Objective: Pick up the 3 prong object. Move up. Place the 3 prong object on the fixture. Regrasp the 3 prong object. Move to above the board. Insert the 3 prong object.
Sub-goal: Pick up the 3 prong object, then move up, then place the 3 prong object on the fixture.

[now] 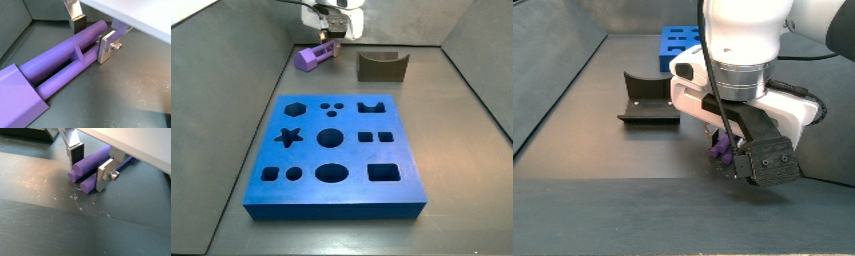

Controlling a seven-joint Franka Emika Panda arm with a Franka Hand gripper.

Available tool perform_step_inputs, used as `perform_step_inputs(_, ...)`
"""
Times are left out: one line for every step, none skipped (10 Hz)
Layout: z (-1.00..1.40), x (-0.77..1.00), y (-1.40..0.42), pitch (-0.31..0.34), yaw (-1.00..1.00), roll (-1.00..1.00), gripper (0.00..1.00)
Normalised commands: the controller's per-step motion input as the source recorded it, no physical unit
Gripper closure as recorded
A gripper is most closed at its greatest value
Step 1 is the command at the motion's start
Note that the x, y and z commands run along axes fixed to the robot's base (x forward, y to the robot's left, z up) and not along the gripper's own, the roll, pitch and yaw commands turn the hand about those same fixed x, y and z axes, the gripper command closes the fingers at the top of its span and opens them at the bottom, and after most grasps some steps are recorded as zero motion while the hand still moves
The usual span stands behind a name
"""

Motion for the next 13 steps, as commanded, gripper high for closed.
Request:
perform_step_inputs(0.0, 0.0, 0.0, 0.0, 0.0, 0.0, 1.0)
perform_step_inputs(0.83, 0.0, 0.0, 0.0, 0.0, 0.0, 1.0)
perform_step_inputs(0.79, -0.03, -0.01, 0.02, 0.03, -0.01, 1.0)
perform_step_inputs(0.69, -0.04, -0.01, 0.035, 0.02, 0.0, 1.0)
perform_step_inputs(0.55, -0.03, -0.01, 0.046, 0.02, 0.01, 1.0)
perform_step_inputs(0.4, -0.02, -0.01, 0.058, 0.01, 0.03, 1.0)
perform_step_inputs(0.19, -0.02, 0.0, 0.068, 0.0, 0.05, 1.0)
perform_step_inputs(1.0, 0.0, 0.0, 0.0, 0.0, 0.0, 1.0)
perform_step_inputs(1.0, -0.01, 0.0, 0.016, 0.0, 0.0, 1.0)
perform_step_inputs(1.0, -0.01, 0.0, 0.023, 0.0, 0.01, 1.0)
perform_step_inputs(1.0, -0.02, 0.0, 0.03, -0.01, 0.02, 1.0)
perform_step_inputs(1.0, -0.02, 0.0, 0.038, -0.01, 0.04, 1.0)
perform_step_inputs(1.0, -0.02, 0.0, 0.047, -0.01, 0.05, 1.0)
